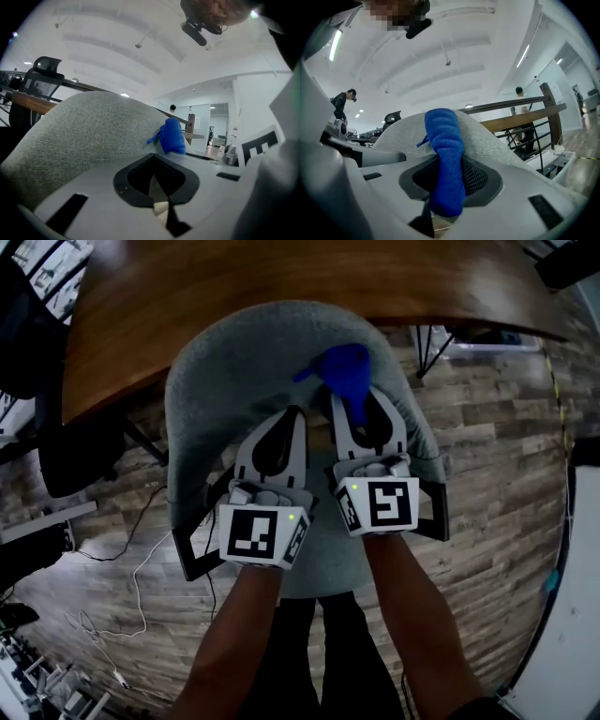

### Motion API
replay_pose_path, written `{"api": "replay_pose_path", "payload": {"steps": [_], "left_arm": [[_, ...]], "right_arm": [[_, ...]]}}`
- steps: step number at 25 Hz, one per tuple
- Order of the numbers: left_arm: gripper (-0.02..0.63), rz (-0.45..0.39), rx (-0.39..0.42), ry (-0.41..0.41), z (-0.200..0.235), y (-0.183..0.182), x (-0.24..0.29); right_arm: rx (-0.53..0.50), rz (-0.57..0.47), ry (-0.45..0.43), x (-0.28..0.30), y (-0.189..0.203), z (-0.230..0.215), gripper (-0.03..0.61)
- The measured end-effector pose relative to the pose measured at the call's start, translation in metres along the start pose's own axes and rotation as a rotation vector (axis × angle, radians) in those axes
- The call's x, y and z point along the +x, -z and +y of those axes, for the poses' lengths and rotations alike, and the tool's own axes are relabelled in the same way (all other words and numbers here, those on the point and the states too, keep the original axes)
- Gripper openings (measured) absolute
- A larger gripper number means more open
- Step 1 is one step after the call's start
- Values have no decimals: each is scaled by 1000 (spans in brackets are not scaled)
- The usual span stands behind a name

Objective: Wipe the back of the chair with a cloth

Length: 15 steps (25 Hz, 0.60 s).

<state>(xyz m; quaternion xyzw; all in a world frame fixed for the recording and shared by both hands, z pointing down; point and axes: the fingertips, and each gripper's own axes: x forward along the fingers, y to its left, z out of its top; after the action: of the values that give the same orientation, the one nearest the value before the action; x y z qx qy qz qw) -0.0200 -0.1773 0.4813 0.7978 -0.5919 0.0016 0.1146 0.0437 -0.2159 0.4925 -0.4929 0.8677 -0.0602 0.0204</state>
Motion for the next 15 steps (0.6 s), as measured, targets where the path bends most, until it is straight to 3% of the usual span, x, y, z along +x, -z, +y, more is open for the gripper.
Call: {"api": "replay_pose_path", "payload": {"steps": [9, 15], "left_arm": [[3, 15, -5, 76, -33, 9, 10], [2, 16, -3, 83, -38, 14, 7]], "right_arm": [[12, 15, 98, -32, 4, -32, 123], [21, 16, 129, -45, 7, -40, 123]]}}
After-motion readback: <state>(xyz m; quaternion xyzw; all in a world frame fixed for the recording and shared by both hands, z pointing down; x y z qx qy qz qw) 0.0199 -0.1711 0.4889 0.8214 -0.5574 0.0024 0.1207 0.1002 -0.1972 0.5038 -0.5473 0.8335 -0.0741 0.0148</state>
